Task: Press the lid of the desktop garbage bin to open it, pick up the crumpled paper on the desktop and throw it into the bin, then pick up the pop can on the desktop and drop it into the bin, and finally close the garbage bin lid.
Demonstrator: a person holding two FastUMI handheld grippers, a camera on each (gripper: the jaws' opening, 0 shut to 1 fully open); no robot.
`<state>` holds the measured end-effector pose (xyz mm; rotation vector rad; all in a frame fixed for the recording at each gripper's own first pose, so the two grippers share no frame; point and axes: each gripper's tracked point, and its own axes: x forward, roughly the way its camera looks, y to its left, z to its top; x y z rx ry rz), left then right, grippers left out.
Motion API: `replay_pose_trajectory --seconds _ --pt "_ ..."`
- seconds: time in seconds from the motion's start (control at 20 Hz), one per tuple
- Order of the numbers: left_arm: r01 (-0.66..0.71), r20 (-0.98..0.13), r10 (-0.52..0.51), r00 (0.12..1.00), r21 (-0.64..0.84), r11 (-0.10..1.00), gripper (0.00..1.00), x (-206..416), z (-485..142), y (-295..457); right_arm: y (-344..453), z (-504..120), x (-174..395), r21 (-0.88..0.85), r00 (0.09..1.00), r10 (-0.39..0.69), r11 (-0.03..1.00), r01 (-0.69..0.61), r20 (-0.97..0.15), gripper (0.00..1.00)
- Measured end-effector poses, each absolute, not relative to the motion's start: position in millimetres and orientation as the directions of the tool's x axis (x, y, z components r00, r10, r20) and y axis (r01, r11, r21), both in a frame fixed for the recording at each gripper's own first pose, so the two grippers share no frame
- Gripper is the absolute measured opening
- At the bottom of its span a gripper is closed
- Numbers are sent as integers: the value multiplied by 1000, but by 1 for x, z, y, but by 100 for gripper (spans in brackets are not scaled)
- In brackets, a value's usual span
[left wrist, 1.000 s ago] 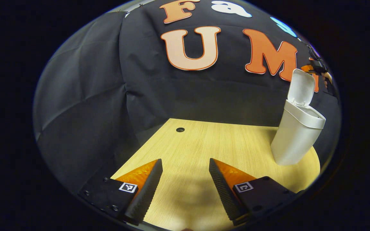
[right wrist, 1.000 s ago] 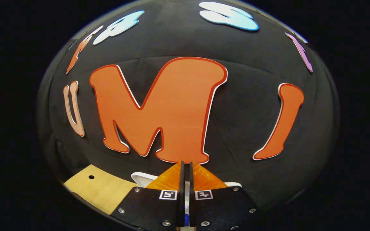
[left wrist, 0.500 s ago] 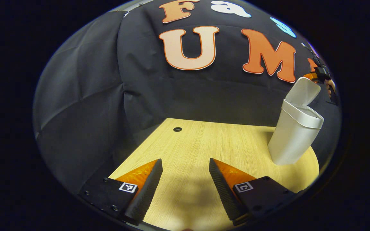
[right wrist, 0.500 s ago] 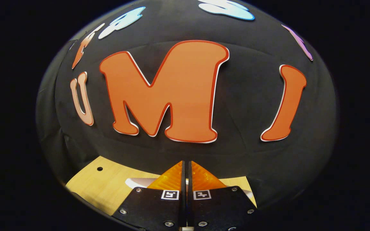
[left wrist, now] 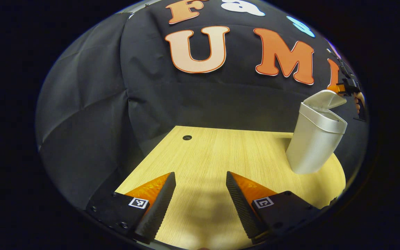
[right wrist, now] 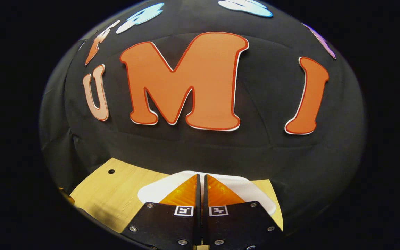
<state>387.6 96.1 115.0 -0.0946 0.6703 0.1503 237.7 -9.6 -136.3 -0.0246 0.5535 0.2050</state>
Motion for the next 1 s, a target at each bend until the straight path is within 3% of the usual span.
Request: replay_pose_trajectory --seconds 1.0 --pt "-79 -630 44 775 -27 997 94 394 114 62 -17 -182 165 82 794 247 967 -242 -556 2"
